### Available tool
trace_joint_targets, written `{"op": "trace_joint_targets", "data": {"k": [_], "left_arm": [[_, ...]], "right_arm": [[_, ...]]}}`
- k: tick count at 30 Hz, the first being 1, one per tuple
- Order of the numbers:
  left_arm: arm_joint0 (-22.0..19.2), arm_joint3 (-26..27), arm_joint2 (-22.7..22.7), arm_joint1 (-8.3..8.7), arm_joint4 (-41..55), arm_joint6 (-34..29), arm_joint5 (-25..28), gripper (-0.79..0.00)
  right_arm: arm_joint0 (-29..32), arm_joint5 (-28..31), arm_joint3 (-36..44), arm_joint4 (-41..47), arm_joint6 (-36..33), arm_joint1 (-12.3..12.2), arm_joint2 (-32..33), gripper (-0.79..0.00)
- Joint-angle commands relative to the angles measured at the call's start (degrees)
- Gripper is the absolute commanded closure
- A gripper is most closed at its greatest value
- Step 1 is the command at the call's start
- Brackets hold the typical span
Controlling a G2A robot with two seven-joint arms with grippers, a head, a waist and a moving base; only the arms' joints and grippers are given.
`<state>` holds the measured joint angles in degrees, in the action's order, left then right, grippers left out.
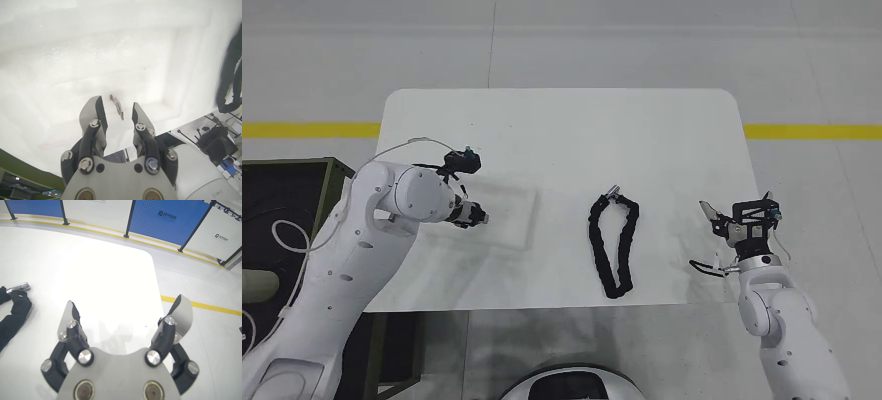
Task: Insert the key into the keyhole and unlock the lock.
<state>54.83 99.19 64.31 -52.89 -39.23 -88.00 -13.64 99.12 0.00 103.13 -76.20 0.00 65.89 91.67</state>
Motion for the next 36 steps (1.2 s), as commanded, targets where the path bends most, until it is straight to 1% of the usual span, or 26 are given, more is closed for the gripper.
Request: {"op": "trace_joint_targets", "data": {"k": [1,5,11,12,14,15,21,27,29,31,33,34,36], "left_arm": [[-0.57,-0.17,-0.82,0.54,1.51,0.0,-0.54,-0.234],[-2.03,-0.39,-2.49,1.56,1.86,0.0,-1.21,-0.262],[-3.82,-2.53,-4.96,2.28,2.25,0.0,-0.92,-0.212],[-4.11,-2.75,-5.26,2.33,2.44,0.0,-0.95,-0.166],[-4.64,-3.22,-5.68,2.44,2.96,0.0,-1.03,-0.018],[-4.96,-3.42,-5.79,2.52,2.56,0.0,-1.21,0.0],[-5.59,-2.28,-6.11,3.27,2.72,0.0,-0.89,0.0],[-6.36,2.24,-5.75,4.98,2.9,0.0,-1.99,0.0],[-6.7,4.27,-4.32,5.72,3.0,0.0,-2.64,0.0],[-6.4,5.27,-1.06,6.27,5.16,0.43,-3.07,0.0],[-5.15,6.09,2.89,6.62,8.94,2.89,-5.53,0.0],[-4.17,6.21,5.2,6.67,12.26,4.73,-7.12,0.0],[-1.16,5.03,10.5,6.54,21.8,10.97,-8.23,0.0]], "right_arm": [[0.0,0.0,0.0,0.0,0.0,0.0,0.0,-0.785],[0.0,0.0,0.0,0.0,0.0,0.0,0.0,-0.785],[0.0,0.0,0.0,0.0,0.0,0.0,0.0,-0.785],[0.0,0.0,0.0,0.0,0.0,0.0,0.0,-0.785],[0.0,0.0,0.0,0.0,0.0,0.0,0.0,-0.785],[0.0,0.0,0.0,0.0,0.0,0.0,0.0,-0.785],[0.0,0.0,0.0,0.0,0.0,0.0,0.0,-0.785],[0.0,0.0,0.0,0.0,0.0,0.0,0.0,-0.785],[0.0,0.0,0.0,0.0,0.0,0.0,0.0,-0.785],[0.0,0.0,0.0,0.0,0.0,0.0,0.0,-0.785],[0.0,0.0,0.0,0.0,0.0,0.0,0.0,-0.785],[0.0,0.0,0.0,0.0,0.0,0.0,0.0,-0.785],[0.0,0.0,0.0,0.0,0.0,0.0,0.0,-0.785]]}}
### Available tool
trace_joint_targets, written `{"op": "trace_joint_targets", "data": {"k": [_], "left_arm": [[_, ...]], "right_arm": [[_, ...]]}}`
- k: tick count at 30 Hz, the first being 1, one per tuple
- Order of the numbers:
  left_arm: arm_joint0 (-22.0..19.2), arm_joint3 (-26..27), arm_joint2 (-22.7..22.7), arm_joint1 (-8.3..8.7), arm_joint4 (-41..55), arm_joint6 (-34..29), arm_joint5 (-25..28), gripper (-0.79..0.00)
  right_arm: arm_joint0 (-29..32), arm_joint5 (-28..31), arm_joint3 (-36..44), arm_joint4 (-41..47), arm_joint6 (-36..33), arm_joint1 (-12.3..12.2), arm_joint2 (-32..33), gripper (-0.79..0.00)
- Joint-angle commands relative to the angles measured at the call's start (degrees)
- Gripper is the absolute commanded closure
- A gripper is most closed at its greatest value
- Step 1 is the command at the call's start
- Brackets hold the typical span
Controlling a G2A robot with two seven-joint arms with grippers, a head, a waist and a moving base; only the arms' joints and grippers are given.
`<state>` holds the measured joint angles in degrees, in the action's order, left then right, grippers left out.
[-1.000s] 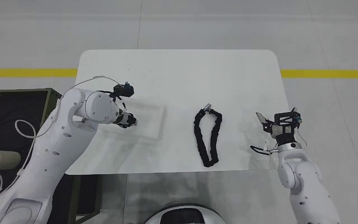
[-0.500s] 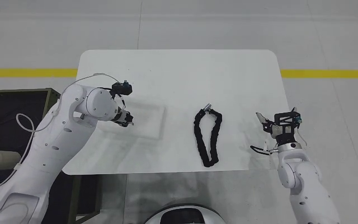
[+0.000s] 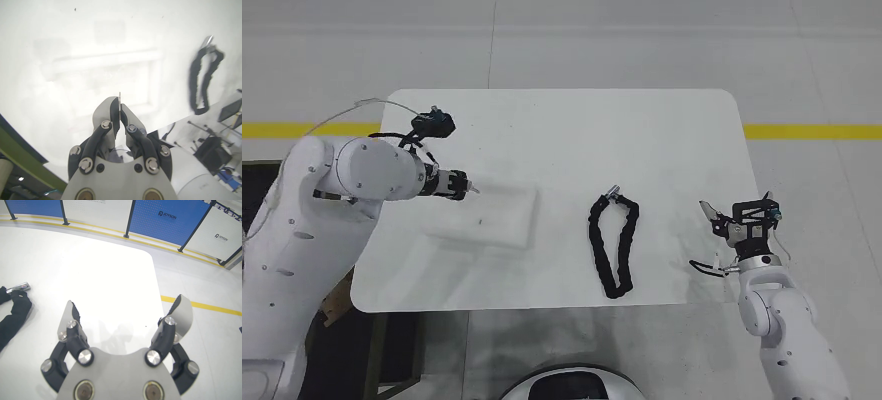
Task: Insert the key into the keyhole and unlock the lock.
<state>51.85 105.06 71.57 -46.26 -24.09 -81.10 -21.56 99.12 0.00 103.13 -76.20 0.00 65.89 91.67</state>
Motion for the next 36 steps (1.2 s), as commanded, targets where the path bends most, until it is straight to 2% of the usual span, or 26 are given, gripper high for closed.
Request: {"op": "trace_joint_targets", "data": {"k": [1,3,6,9,19,22,23,26,28,30,34,36], "left_arm": [[3.73,-2.54,6.26,-0.23,12.35,8.04,0.27,0.0],[8.25,-5.49,10.88,-0.48,20.76,15.48,4.04,0.0],[14.28,-10.61,15.27,-1.06,31.75,23.83,9.54,0.0],[18.98,-13.6,17.4,-1.5,39.05,27.11,15.48,0.0],[18.98,-13.6,17.4,-1.5,39.05,27.11,15.48,0.0],[18.98,-13.6,17.4,-1.5,39.05,27.11,15.48,0.0],[18.98,-13.6,17.4,-1.5,39.05,27.11,15.48,0.0],[18.98,-13.6,17.4,-1.5,39.05,27.11,15.48,0.0],[18.98,-13.6,17.4,-1.5,39.05,27.11,15.48,0.0],[18.98,-13.6,17.4,-1.5,39.05,27.11,15.48,0.0],[18.98,-13.6,17.4,-1.5,39.05,27.11,15.48,0.0],[18.98,-13.6,17.4,-1.5,39.05,27.11,15.48,0.0]], "right_arm": [[0.0,0.0,0.0,0.0,0.0,0.0,0.0,-0.785],[0.0,0.0,0.0,0.0,0.0,0.0,0.0,-0.785],[0.0,0.0,0.0,0.0,0.0,0.0,0.0,-0.785],[0.0,0.0,0.0,0.0,0.0,0.0,0.0,-0.785],[-0.15,1.29,0.31,1.97,-1.2,0.08,-0.55,-0.785],[-2.73,5.52,6.18,11.06,-12.76,0.26,-2.21,-0.785],[-4.14,4.68,8.56,14.68,-17.48,0.41,-2.93,-0.785],[-9.73,-3.22,13.2,30.21,-34.47,1.19,-6.48,-0.785],[-15.28,-9.09,13.88,32.14,-46.74,1.38,-10.05,-0.785],[-20.3,-14.42,13.1,32.66,-55.08,1.86,-15.16,-0.785],[-28.67,-27.01,9.46,39.15,-64.64,3.68,-23.94,-0.785],[-30.09,-28.09,8.96,38.35,-64.41,3.98,-25.51,-0.785]]}}
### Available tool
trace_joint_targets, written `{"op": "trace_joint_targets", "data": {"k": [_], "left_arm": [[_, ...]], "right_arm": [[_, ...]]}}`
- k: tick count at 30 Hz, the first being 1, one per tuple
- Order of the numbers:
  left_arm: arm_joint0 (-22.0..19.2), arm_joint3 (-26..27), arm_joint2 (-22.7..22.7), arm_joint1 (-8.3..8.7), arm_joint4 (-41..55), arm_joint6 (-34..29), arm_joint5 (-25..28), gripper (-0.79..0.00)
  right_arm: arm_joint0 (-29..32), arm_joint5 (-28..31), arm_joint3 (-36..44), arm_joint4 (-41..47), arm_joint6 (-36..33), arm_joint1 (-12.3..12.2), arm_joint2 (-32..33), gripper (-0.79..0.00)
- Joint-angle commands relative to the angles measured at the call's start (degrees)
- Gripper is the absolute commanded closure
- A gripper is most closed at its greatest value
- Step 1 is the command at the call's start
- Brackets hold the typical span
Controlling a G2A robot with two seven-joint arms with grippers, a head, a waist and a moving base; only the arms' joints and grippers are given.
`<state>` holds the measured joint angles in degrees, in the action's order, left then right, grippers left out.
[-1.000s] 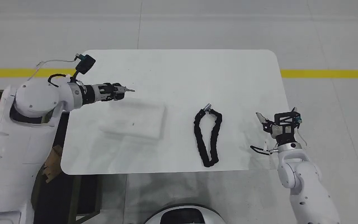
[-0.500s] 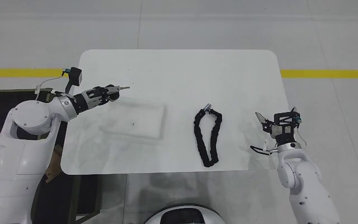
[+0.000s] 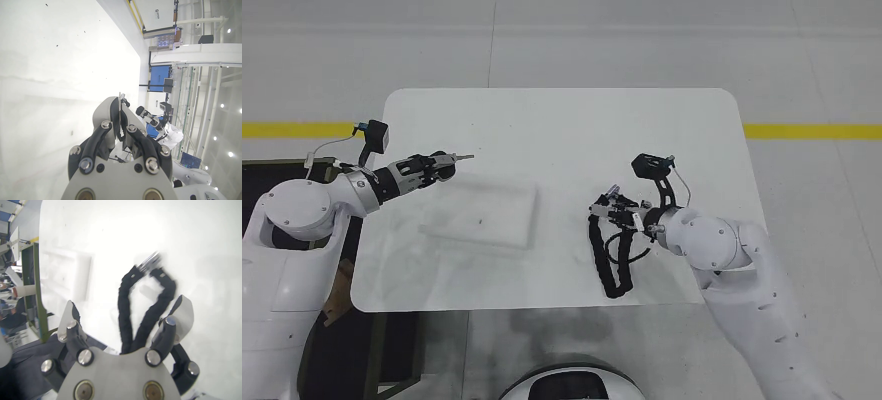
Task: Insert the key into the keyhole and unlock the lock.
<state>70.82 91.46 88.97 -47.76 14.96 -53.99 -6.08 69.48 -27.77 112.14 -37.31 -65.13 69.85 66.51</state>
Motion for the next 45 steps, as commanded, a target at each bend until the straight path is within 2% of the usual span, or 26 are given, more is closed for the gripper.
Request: {"op": "trace_joint_targets", "data": {"k": [1,9,12,17,22,26,28,30,31,33,34,36,45], "left_arm": [[0.0,0.0,0.0,0.0,0.0,0.0,0.0,0.0],[0.0,0.0,0.0,0.0,0.0,0.0,0.0,0.0],[0.0,0.0,0.0,0.0,0.0,0.0,0.0,0.0],[0.0,0.0,0.0,0.0,0.0,0.0,0.0,0.0],[0.0,0.0,0.0,0.0,0.0,0.0,0.0,0.0],[0.0,0.0,0.0,0.0,0.0,0.0,0.0,0.0],[0.0,0.0,0.0,0.0,0.0,0.0,0.0,0.0],[0.0,0.0,0.0,0.0,0.0,0.0,0.0,0.0],[0.0,0.0,0.0,0.0,0.0,0.0,0.0,0.0],[0.0,0.0,0.0,0.0,0.0,0.0,0.0,0.0],[0.0,0.0,0.0,0.0,0.0,0.0,0.0,0.0],[0.0,0.0,0.0,0.0,0.0,0.0,0.0,0.0],[0.0,0.0,0.0,0.0,0.0,0.0,0.0,0.0]], "right_arm": [[-0.44,-0.32,-0.05,-0.55,0.71,0.03,-0.34,-0.785],[-0.44,-0.32,-0.05,-0.55,0.71,0.03,-0.34,-0.785],[1.39,-0.31,-0.6,3.72,1.96,0.45,-0.83,-0.785],[-7.17,-11.39,-6.48,5.83,0.75,2.54,-6.47,-0.785],[-15.85,-14.3,-17.74,3.49,2.9,4.7,-14.97,-0.785],[-20.87,-16.21,-27.4,1.07,4.8,6.25,-21.41,-0.65],[-23.06,-18.16,-31.19,0.74,6.75,6.98,-23.26,-0.665],[-24.49,-19.91,-33.66,0.13,8.5,7.57,-25.14,-0.576],[-25.02,-20.95,-34.43,-0.43,9.54,7.81,-26.0,-0.57],[-25.81,-22.25,-35.55,-0.27,10.84,8.19,-27.15,-0.317],[-26.12,-23.02,-36.02,-0.57,11.61,8.31,-27.74,-0.265],[-26.6,-23.7,-36.31,0.39,12.28,8.51,-28.42,0.0],[-28.35,-26.59,-33.86,1.93,15.18,7.17,-29.93,0.0]]}}
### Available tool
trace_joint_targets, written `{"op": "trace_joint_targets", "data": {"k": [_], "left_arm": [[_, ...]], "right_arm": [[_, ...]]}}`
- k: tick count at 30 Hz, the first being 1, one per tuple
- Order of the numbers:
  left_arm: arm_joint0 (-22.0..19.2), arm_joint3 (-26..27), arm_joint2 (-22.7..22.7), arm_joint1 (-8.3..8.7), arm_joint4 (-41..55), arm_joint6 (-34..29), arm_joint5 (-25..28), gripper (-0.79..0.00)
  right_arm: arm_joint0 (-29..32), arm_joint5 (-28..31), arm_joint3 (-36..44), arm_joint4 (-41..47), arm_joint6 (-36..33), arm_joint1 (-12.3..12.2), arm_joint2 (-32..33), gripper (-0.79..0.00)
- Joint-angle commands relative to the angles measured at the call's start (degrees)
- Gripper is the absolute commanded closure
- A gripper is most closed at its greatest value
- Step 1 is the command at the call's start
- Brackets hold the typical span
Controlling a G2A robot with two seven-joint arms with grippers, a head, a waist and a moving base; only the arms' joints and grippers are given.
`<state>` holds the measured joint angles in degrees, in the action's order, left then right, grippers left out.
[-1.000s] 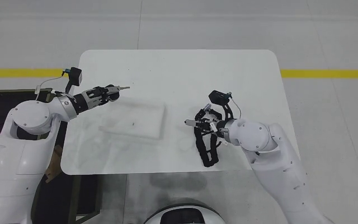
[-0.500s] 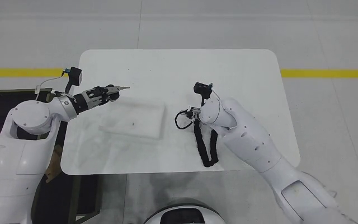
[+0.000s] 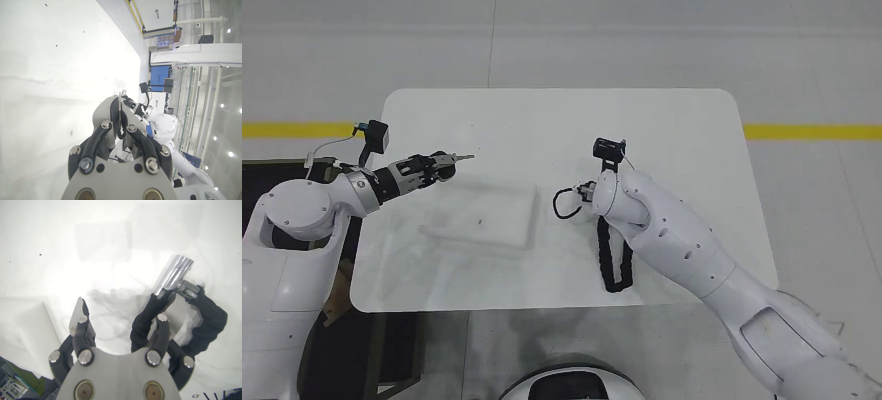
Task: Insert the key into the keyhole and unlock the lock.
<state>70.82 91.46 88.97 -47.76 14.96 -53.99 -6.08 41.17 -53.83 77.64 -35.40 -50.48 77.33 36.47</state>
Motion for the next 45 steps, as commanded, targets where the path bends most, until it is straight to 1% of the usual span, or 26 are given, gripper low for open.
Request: {"op": "trace_joint_targets", "data": {"k": [1,6,10,19,25,26,28,31,32,33,34,35,36,41,44,45], "left_arm": [[0.0,0.0,0.0,0.0,0.0,0.0,0.0,0.0],[0.0,0.0,0.0,0.0,0.0,0.0,0.0,0.0],[0.0,0.0,0.0,0.0,0.0,0.0,0.0,0.0],[0.0,0.0,0.0,0.0,0.0,0.0,0.0,0.0],[0.0,0.0,0.0,0.0,0.0,0.0,0.0,0.0],[0.0,0.0,0.0,0.0,0.0,0.0,0.0,0.0],[0.0,0.0,0.0,0.0,0.0,0.0,0.0,0.0],[0.0,0.0,0.0,0.0,0.0,0.0,0.0,0.0],[0.0,0.0,0.0,0.0,0.0,0.0,0.0,0.0],[0.0,0.0,0.0,0.0,0.0,0.0,0.0,0.0],[0.0,0.0,0.0,0.0,0.0,0.0,0.0,0.0],[0.0,0.0,0.0,0.0,0.0,0.0,0.0,0.0],[0.0,0.0,0.0,0.0,0.0,0.0,0.0,0.0],[0.0,0.0,0.0,0.0,0.0,0.0,0.0,0.0],[0.0,0.0,0.0,0.0,0.0,0.0,0.0,0.0],[0.0,0.0,0.0,0.0,0.0,0.0,0.0,0.0]], "right_arm": [[0.12,-0.86,1.63,0.66,0.84,-0.68,0.26,0.0],[0.76,-2.57,5.73,2.52,2.56,-3.24,0.66,0.0],[0.2,-3.22,6.47,4.72,3.2,-5.12,-1.74,0.0],[-5.83,-4.17,7.26,12.36,4.16,-7.99,-9.28,0.0],[-10.11,-4.17,7.18,17.24,4.17,-9.04,-14.4,0.0],[-10.73,-4.17,7.05,17.88,4.17,-9.14,-15.13,-0.055],[-11.98,-4.17,6.55,18.27,4.17,-9.26,-17.01,-0.055],[-13.66,-4.17,6.22,19.72,4.17,-9.13,-19.85,-0.132],[-14.21,-4.17,6.13,20.21,4.17,-9.04,-20.71,-0.114],[-14.75,-4.17,5.87,20.54,4.17,-8.96,-21.65,-0.077],[-15.33,-4.17,5.63,20.96,4.17,-8.86,-22.48,-0.089],[-15.89,-4.17,5.36,21.55,4.17,-8.75,-23.07,-0.034],[-16.42,-4.17,5.12,22.11,4.17,-8.66,-23.58,0.0],[-18.17,-4.17,4.7,24.4,4.18,-8.44,-24.74,0.0],[-18.31,-4.17,5.23,26.19,4.18,-8.83,-23.46,0.0],[-18.09,-4.17,6.65,28.59,4.18,-9.15,-22.08,0.0]]}}
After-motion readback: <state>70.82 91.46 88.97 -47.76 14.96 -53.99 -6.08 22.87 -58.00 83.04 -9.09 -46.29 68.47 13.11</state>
